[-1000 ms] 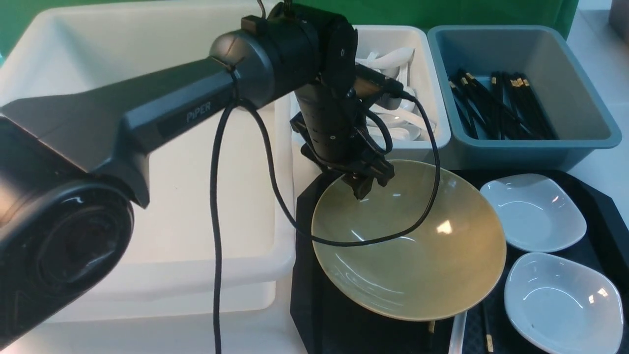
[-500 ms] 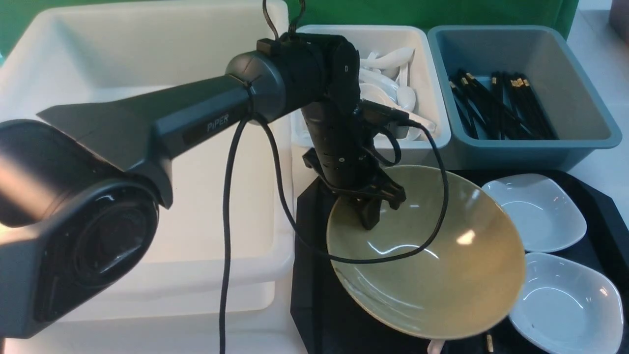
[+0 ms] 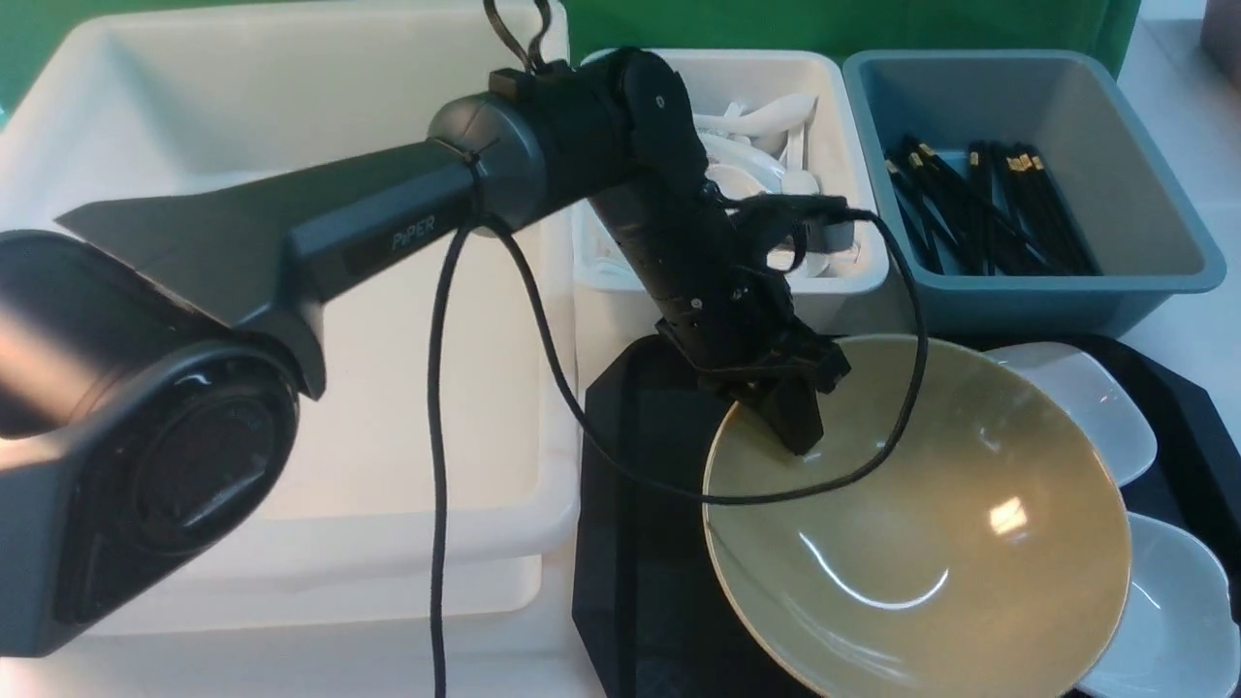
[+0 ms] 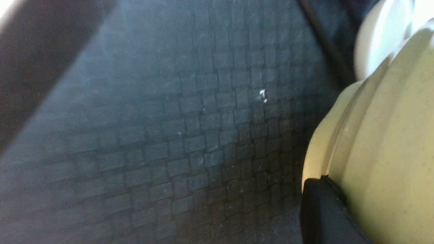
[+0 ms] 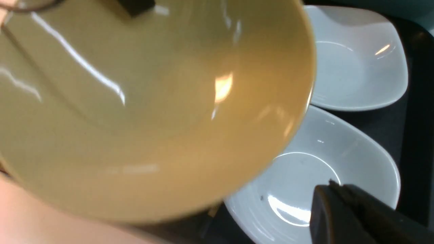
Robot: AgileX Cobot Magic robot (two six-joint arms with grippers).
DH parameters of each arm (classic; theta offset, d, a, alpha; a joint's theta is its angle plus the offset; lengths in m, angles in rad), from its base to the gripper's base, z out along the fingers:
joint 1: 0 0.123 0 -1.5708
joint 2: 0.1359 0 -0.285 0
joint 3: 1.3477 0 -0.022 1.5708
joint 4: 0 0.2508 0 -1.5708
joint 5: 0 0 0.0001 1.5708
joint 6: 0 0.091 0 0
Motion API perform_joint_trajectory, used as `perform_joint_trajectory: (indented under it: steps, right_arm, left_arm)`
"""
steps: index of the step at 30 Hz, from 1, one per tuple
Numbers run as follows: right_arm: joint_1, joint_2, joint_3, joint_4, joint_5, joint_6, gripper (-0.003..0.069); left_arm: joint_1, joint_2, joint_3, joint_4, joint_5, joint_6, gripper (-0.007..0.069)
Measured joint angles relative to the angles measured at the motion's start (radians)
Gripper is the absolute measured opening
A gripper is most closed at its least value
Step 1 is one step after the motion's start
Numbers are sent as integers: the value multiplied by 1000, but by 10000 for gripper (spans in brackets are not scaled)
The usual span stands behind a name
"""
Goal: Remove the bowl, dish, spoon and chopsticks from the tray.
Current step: Use the left arm to put the noodle bowl into the large storage box on the left
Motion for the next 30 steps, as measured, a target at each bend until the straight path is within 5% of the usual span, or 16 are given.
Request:
perform_joint_trajectory:
  steps: [9, 14, 20, 24, 30]
  right_arm:
    - [0, 0, 0, 0, 0, 0, 46]
    - [0, 0, 0, 0, 0, 0, 46]
    - [0, 0, 0, 0, -1, 0, 46]
    - [0, 0, 0, 0, -12, 0, 46]
    - [0, 0, 0, 1, -15, 0, 46]
  left_arm:
    - [159, -187, 0, -150, 2, 112, 2]
    - [364, -363, 0, -161, 28, 124, 2]
    - [654, -463, 21, 25, 22, -9, 2]
    - [834, -493, 147, 269, 16, -145, 2]
    - [890, -491, 396, 451, -89, -220, 2]
